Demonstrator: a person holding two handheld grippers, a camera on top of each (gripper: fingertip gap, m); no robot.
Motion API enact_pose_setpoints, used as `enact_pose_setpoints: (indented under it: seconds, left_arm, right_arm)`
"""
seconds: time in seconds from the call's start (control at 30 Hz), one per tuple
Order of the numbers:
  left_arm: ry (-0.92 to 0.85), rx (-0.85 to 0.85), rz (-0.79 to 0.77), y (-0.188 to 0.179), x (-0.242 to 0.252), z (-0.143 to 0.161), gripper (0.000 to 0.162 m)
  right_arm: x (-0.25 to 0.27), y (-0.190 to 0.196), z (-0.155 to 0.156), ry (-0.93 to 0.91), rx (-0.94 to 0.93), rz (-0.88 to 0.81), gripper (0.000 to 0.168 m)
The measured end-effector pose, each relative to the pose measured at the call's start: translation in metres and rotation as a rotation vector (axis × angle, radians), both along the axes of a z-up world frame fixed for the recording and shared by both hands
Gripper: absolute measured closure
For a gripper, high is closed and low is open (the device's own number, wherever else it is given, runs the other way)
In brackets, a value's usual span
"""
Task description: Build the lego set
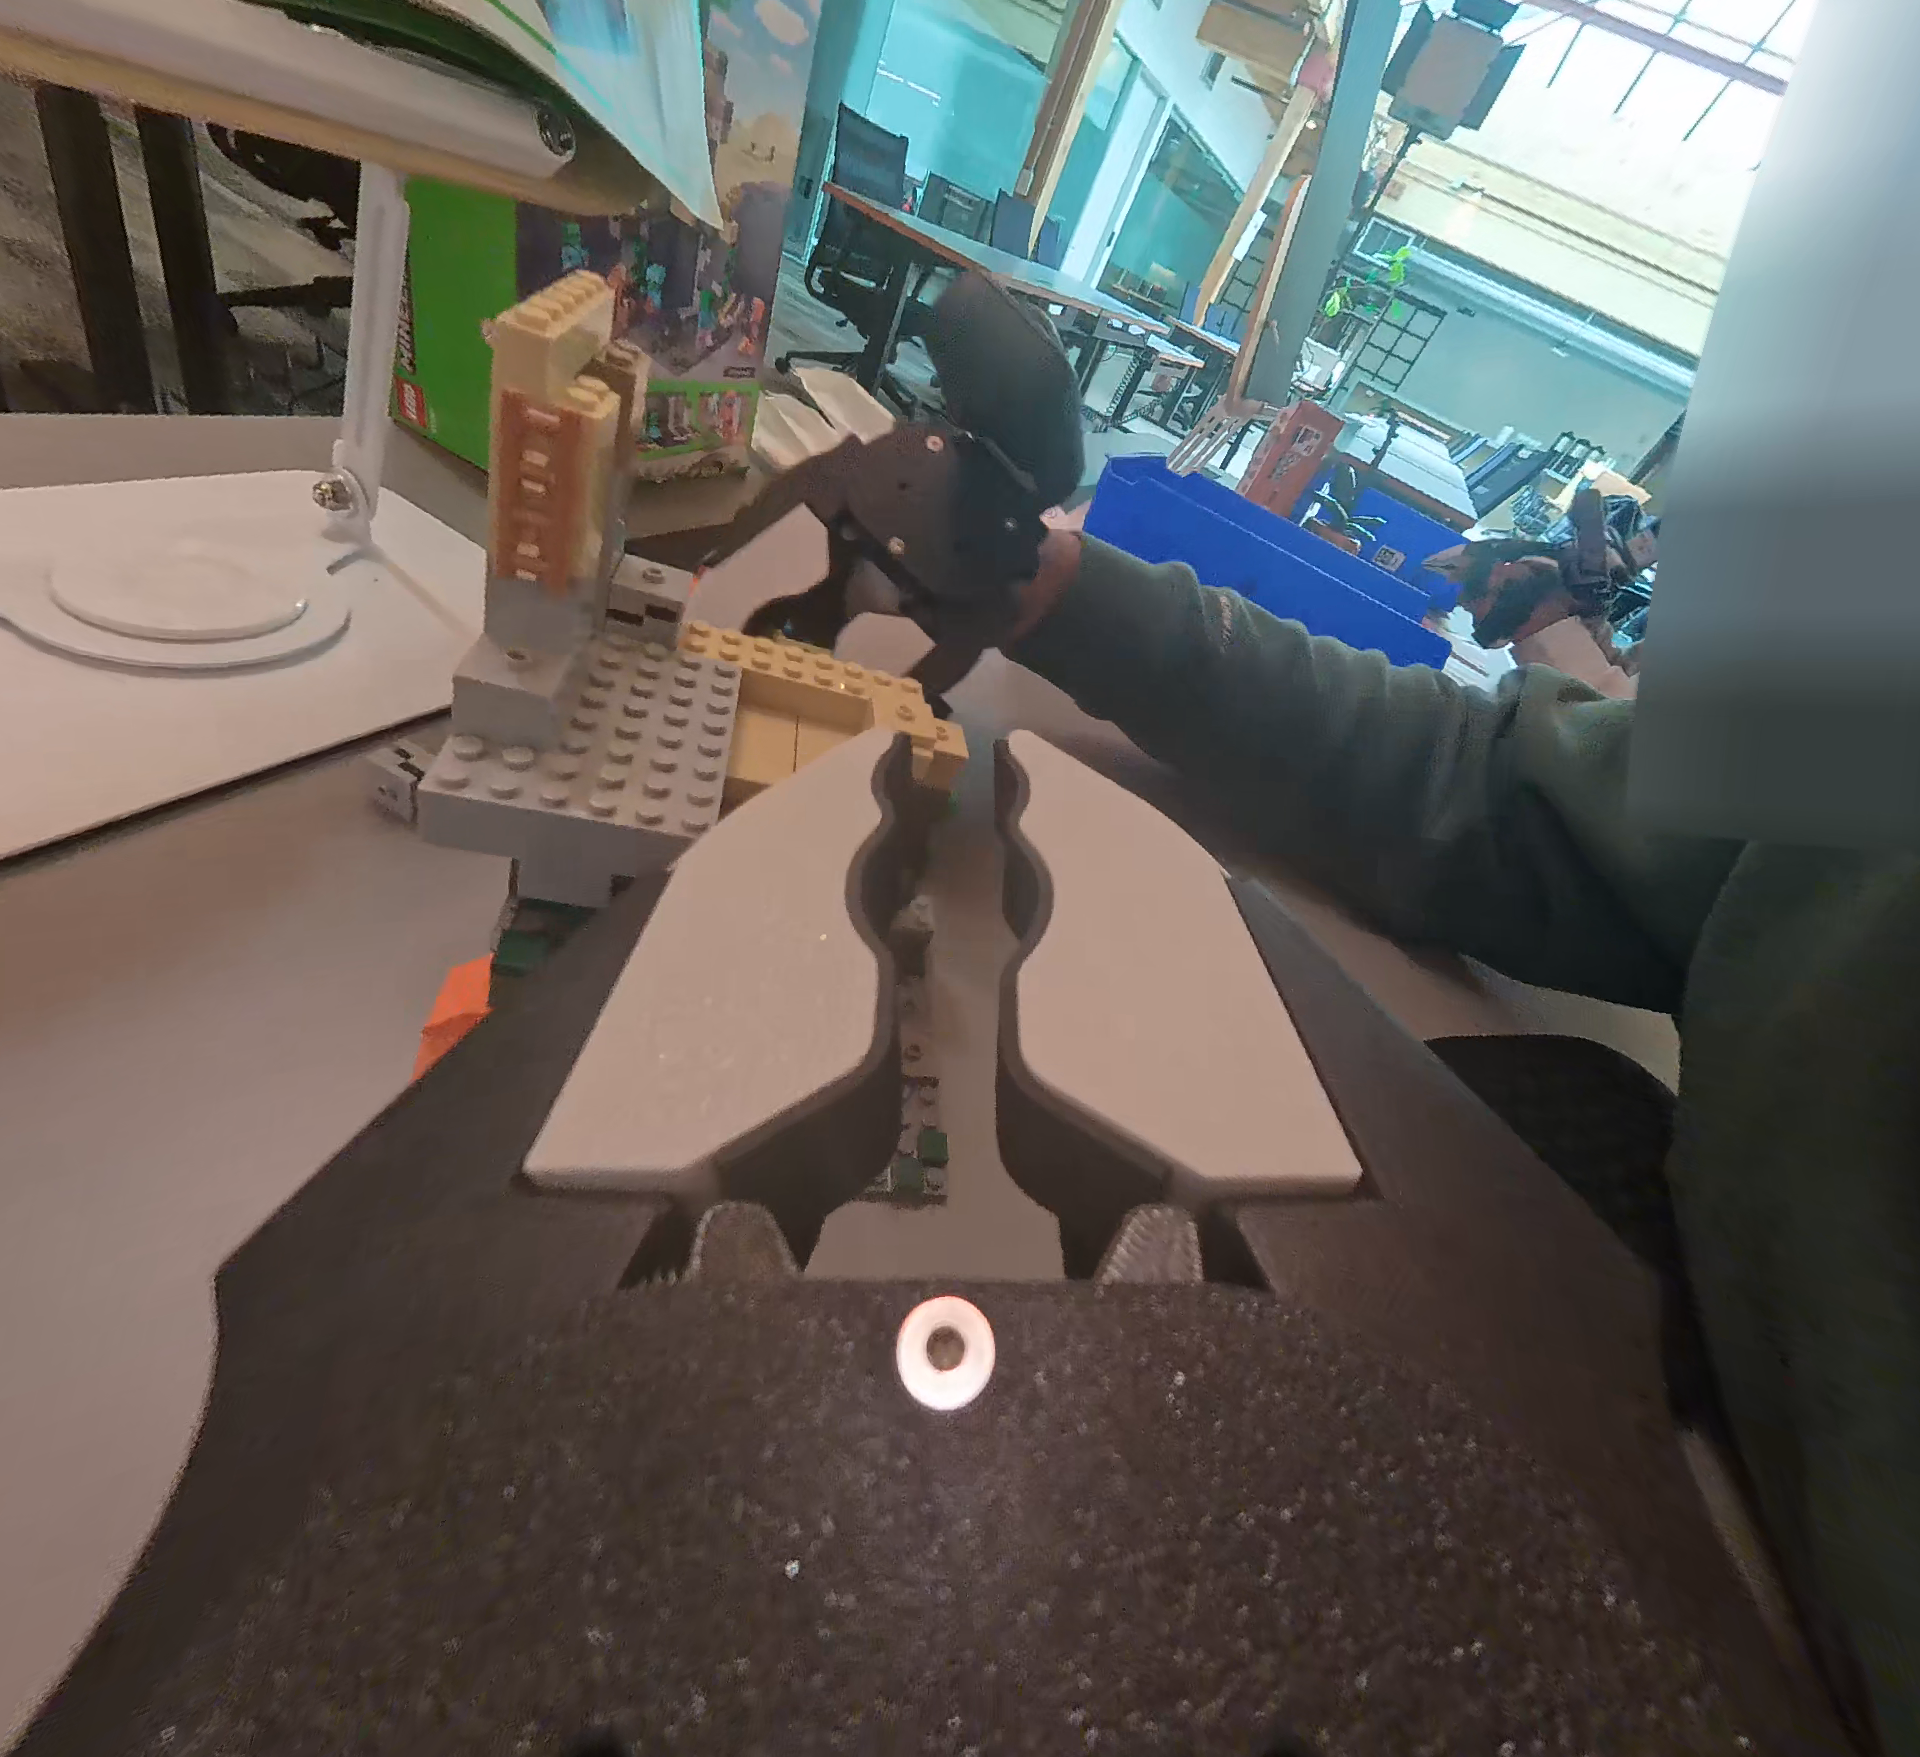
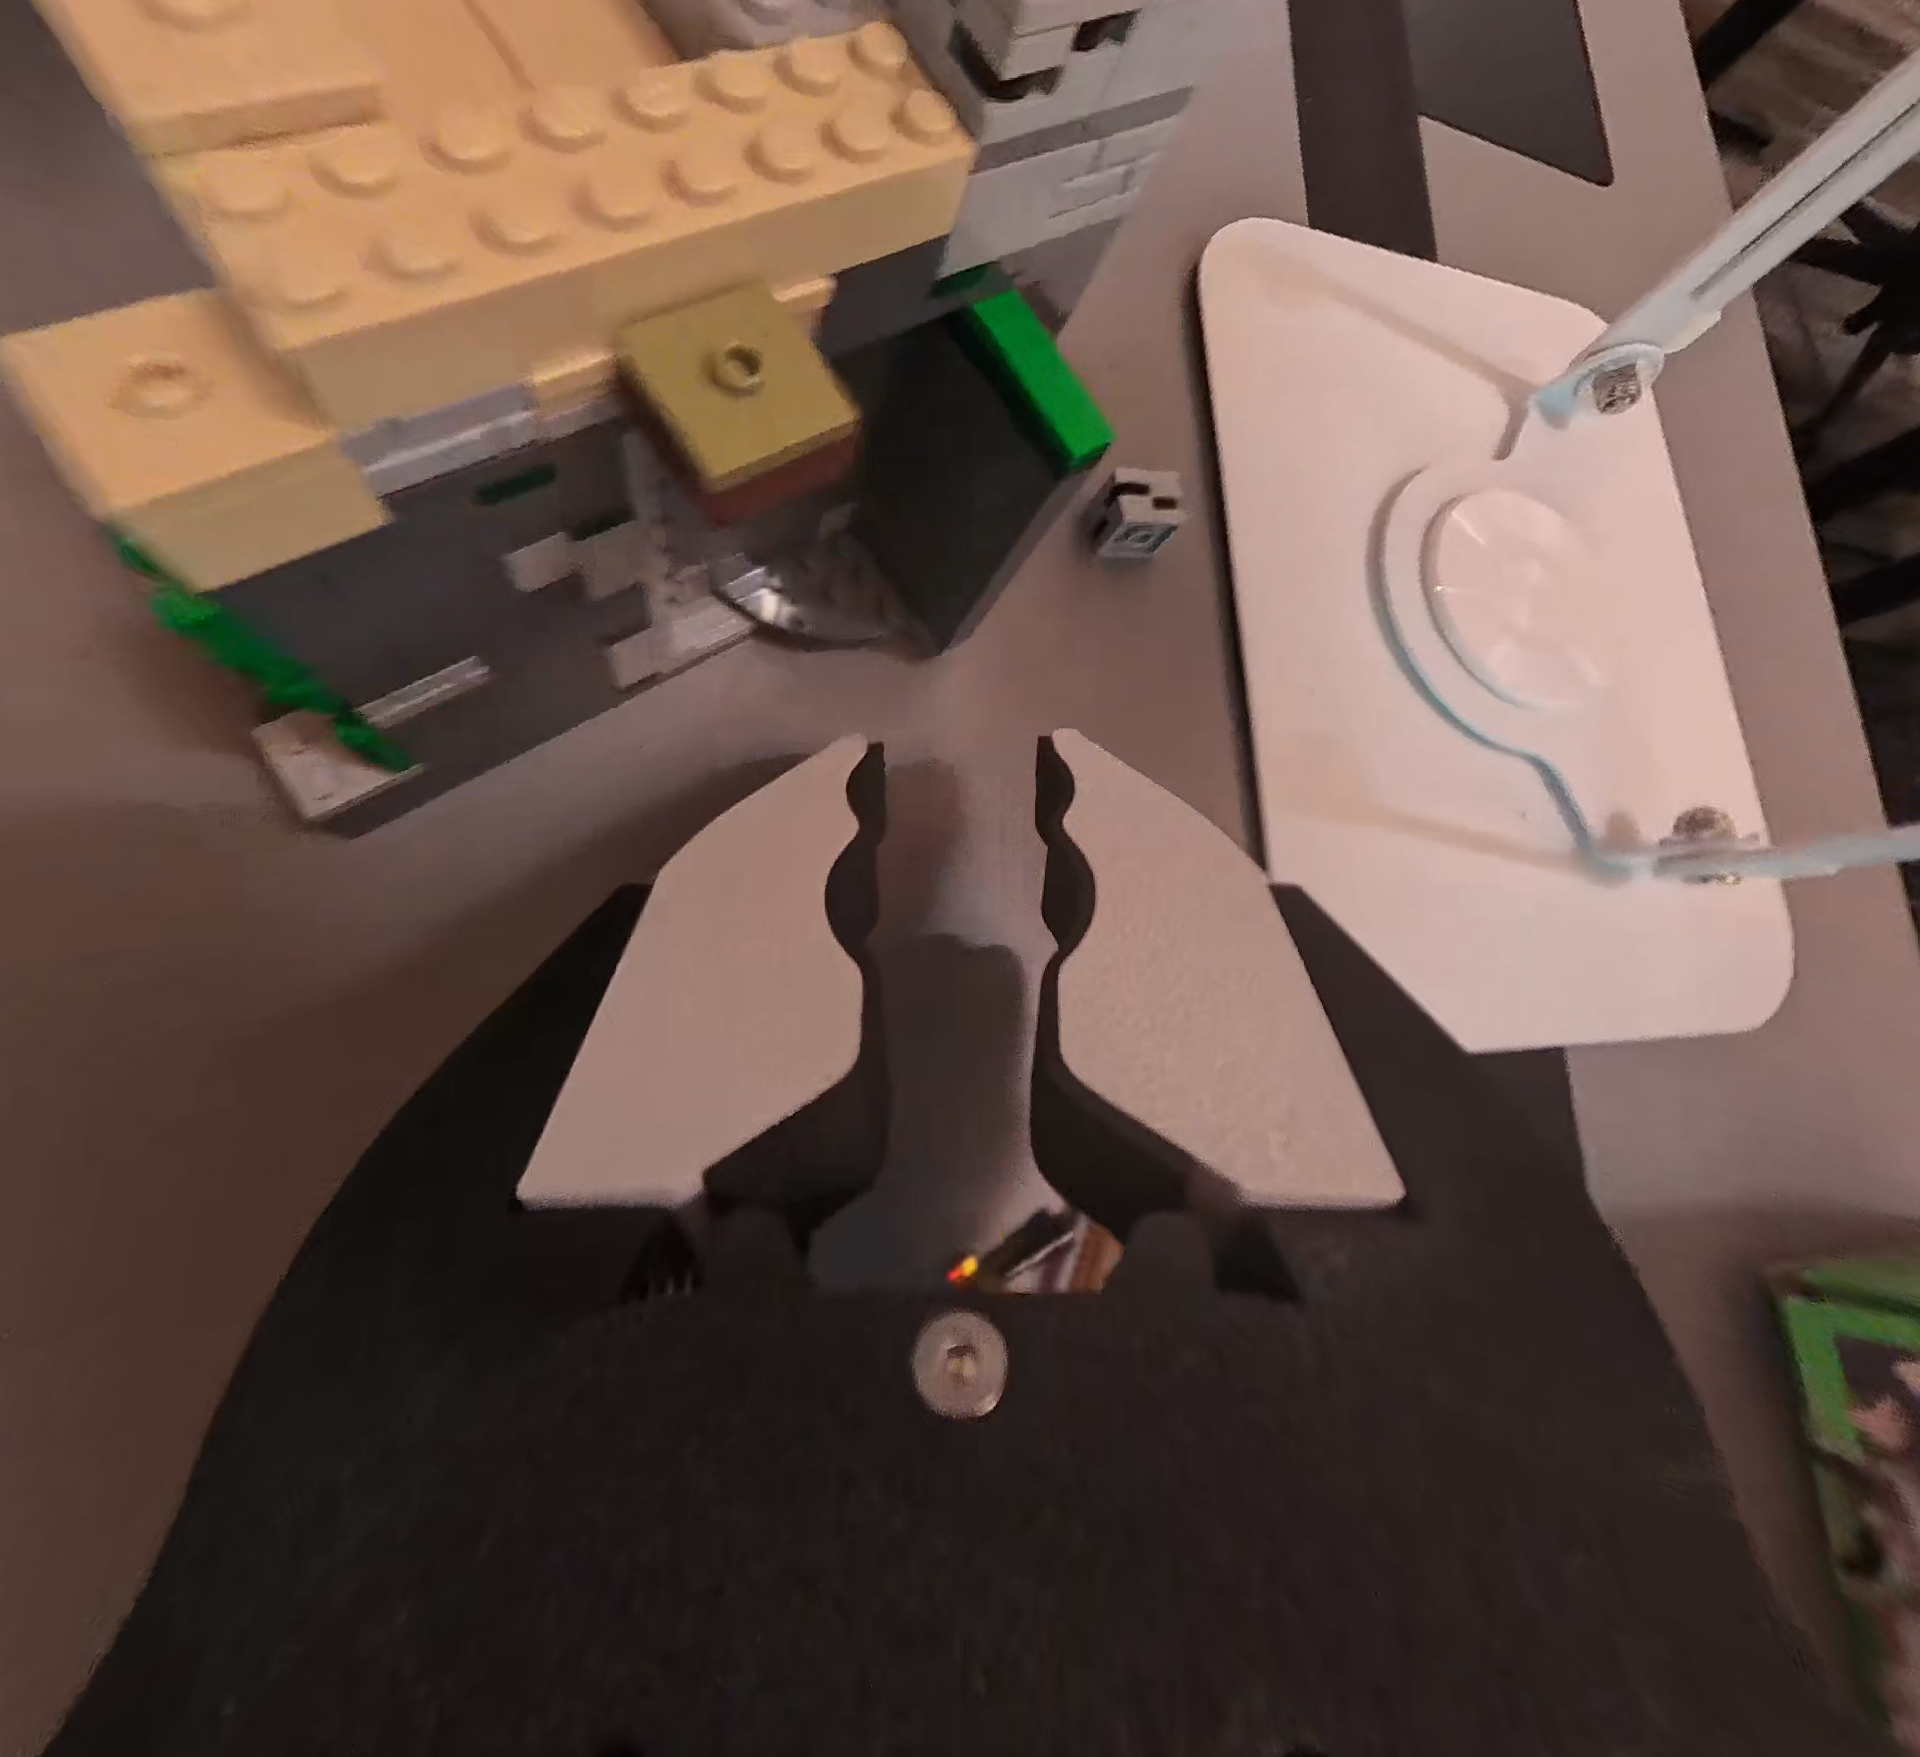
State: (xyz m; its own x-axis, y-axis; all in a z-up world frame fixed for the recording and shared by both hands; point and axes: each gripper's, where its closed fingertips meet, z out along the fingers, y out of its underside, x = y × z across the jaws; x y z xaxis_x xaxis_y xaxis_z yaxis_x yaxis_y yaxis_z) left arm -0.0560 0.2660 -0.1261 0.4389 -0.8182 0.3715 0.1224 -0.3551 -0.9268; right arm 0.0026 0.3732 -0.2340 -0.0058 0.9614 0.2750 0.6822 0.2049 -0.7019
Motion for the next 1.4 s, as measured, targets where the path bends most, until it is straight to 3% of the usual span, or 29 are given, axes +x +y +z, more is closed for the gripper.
enact_pose_setpoints:
  seconds: [0.27,0.5,0.7,0.73,0.77,0.83,0.93,1.07,1.23,1.4]
  left_arm:
    - [-0.047,0.014,-0.002,-0.001,-0.001,-0.003,0.148]
    - [-0.083,0.006,-0.032,-0.01,-0.008,-0.003,0.148]
    - [-0.099,0.025,-0.029,-0.012,-0.011,0.005,0.148]
    - [-0.101,0.027,-0.028,-0.012,-0.012,0.006,0.148]
    - [-0.102,0.027,-0.027,-0.012,-0.012,0.007,0.148]
    - [-0.1,0.03,-0.023,-0.012,-0.012,0.008,0.148]
    - [-0.093,0.043,-0.015,-0.013,-0.012,0.013,0.148]
    - [-0.074,0.066,0.016,-0.015,-0.012,0.024,0.148]
    - [0.042,0.215,0.022,-0.028,0.001,0.042,0.14]
    - [0.145,0.404,-0.043,-0.062,0.026,0.063,0.134]
  right_arm:
    - [-0.032,0.043,0.024,-0.06,0.002,0.063,0.147]
    - [-0.051,0.039,-0.001,-0.221,-0.051,0.204,0.141]
    - [-0.062,0.042,-0.015,-0.24,-0.084,0.22,0.137]
    - [-0.063,0.043,-0.017,-0.245,-0.074,0.213,0.138]
    - [-0.064,0.045,-0.017,-0.24,-0.06,0.201,0.15]
    - [-0.061,0.048,-0.013,-0.216,-0.046,0.175,0.152]
    - [-0.043,0.051,0.012,-0.134,0.019,0.108,0.152]
    - [-0.006,0.024,0.073,0.076,0.103,0.017,0.152]
    - [0.022,-0.072,0.152,0.45,-0.132,0.023,0.152]
    - [0.016,-0.166,0.203,0.847,-0.444,0.117,0.152]
